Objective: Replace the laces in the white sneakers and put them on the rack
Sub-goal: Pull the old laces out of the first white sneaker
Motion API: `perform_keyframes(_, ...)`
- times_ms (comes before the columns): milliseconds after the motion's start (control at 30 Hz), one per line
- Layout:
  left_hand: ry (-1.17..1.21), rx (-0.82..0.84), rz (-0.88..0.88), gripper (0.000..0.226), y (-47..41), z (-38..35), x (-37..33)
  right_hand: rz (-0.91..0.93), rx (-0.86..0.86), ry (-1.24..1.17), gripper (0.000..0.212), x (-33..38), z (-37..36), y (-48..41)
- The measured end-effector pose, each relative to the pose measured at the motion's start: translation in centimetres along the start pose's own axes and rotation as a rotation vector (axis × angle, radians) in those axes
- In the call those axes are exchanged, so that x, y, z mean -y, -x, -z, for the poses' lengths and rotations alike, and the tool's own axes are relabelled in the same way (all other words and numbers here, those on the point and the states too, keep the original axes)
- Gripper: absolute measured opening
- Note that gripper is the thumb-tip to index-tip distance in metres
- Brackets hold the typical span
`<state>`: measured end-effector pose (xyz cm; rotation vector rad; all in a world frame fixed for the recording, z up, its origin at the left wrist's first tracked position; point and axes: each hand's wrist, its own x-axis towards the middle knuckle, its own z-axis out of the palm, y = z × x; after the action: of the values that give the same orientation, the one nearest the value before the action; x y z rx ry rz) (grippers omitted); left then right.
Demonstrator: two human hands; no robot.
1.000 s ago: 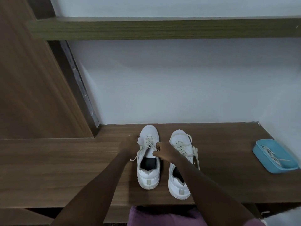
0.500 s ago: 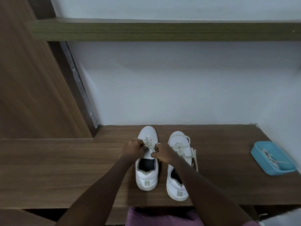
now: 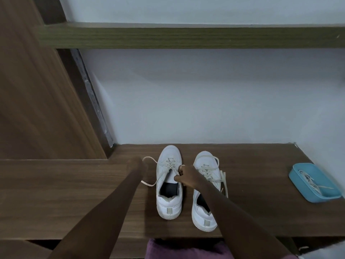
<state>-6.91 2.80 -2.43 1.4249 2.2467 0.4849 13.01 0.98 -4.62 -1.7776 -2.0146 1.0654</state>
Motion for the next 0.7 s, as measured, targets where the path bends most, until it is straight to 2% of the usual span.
perform_keyframes(167, -0.066, 0.156, -0.257, 0.032, 1.6, -1.1, -2.1, -0.004, 0.024, -0.015, 0.036, -0.1, 0.0, -0.5)
perform_keyframes(233, -0.093, 0.188, -0.320, 0.032, 1.8, -1.5, -2.6, 0.010, -0.042, -0.072, 0.043, 0.0, -0.1, -0.7)
perform_keyframes(333, -0.121, 0.239, -0.342, 0.028, 1.9, -1.7, -3.0, 0.038, -0.187, -0.009, 0.029, 0.3, -0.1, -1.4)
perform_keyframes(400, -0.224, 0.259, -0.351, 0.034, 2.4, -1.4, -3.3, 0.078, -0.208, 0.101, 0.021, 0.6, -0.1, -2.3)
perform_keyframes(500, -0.340, 0.288, -0.367, 0.041, 2.3, -1.5, -2.8, 0.121, -0.169, 0.188, 0.035, 1.2, -0.6, -3.2)
perform_keyframes(700, -0.342, 0.235, -0.349, 0.043, 2.6, -2.0, -2.7, 0.098, -0.190, 0.194, 0.032, 2.1, -0.9, -3.9)
